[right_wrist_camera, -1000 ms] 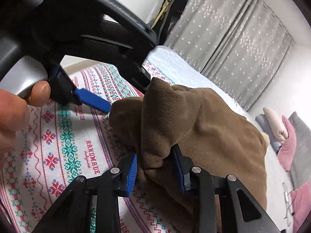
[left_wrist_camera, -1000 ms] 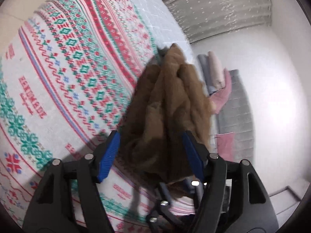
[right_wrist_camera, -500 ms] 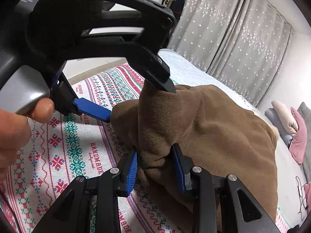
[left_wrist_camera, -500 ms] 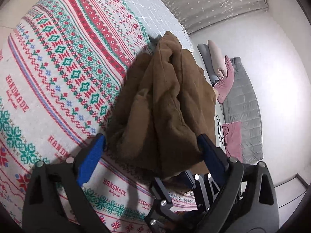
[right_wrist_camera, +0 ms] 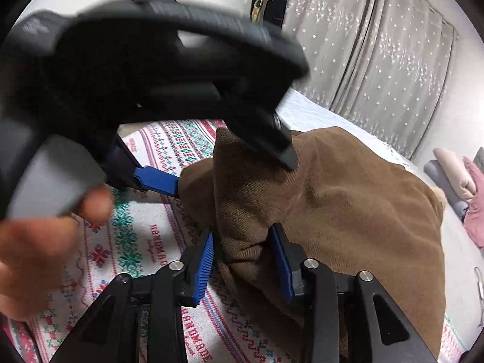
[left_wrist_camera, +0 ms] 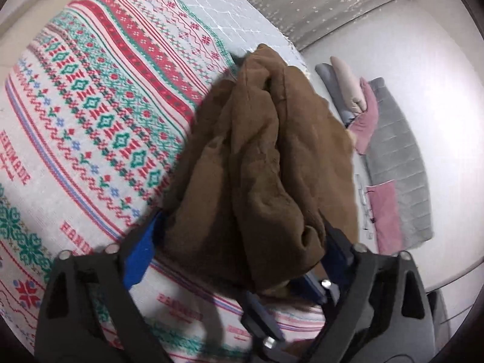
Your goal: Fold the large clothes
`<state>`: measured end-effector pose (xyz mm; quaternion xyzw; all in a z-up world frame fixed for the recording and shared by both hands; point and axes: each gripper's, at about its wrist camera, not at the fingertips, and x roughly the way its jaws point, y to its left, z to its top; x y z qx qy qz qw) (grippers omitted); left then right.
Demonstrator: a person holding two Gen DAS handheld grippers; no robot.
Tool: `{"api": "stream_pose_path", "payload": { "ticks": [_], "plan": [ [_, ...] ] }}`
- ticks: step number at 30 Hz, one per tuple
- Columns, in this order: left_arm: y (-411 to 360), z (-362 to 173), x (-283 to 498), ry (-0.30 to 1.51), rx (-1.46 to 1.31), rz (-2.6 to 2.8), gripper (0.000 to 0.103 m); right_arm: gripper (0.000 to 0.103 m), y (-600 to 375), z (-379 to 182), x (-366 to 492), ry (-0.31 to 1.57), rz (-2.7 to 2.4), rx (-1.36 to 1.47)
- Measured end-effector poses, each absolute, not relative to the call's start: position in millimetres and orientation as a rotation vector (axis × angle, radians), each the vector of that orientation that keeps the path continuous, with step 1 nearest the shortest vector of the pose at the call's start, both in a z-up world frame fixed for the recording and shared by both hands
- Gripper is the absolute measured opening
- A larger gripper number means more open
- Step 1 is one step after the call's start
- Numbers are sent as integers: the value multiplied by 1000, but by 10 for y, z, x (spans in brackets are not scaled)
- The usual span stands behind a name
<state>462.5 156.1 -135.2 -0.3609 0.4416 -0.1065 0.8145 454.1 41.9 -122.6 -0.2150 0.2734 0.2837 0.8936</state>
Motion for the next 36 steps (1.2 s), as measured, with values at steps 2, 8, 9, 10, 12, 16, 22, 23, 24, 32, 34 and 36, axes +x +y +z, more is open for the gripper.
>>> {"api": "stream_pose_path", "payload": {
  "ticks": [2,8,9,10,12,16,22,23,24,32,34,36],
  "plan": [
    [1601,-1339,4611,929,-774,-225,75,42,325,-1187,4588,591,635,-384],
    [1663,-1347,4600,890,-770,-191,56,42,42,-956,4691,671,763,-242],
    [1644,-1342,4606,886,-755,-181,55,43,-35,-900,4715,685,785,-197],
    [1633,-1335,4600,884,-745,-171,54,44,-155,-818,4751,699,809,-129],
    [1606,-1332,4612,882,-729,-154,54,49,-343,-699,4803,696,811,-43],
    [1565,-1337,4616,882,-688,-139,55,70,-976,-493,5001,681,748,229],
    [1518,-1398,4668,916,-688,-138,70,72,-1580,-810,5287,761,688,533],
    [1517,-1421,4678,925,-694,-144,74,72,-1596,-831,5273,750,701,549],
    [1509,-1424,4681,925,-693,-145,75,72,-1599,-828,5269,747,705,553],
    [1450,-1398,4685,921,-686,-150,77,72,-1535,-828,5245,742,693,528],
    [1427,-1393,4687,917,-686,-148,77,72,-1529,-837,5220,745,684,516],
    [1416,-1393,4686,914,-681,-149,78,72,-1482,-846,5223,748,666,470]
  ]
}}
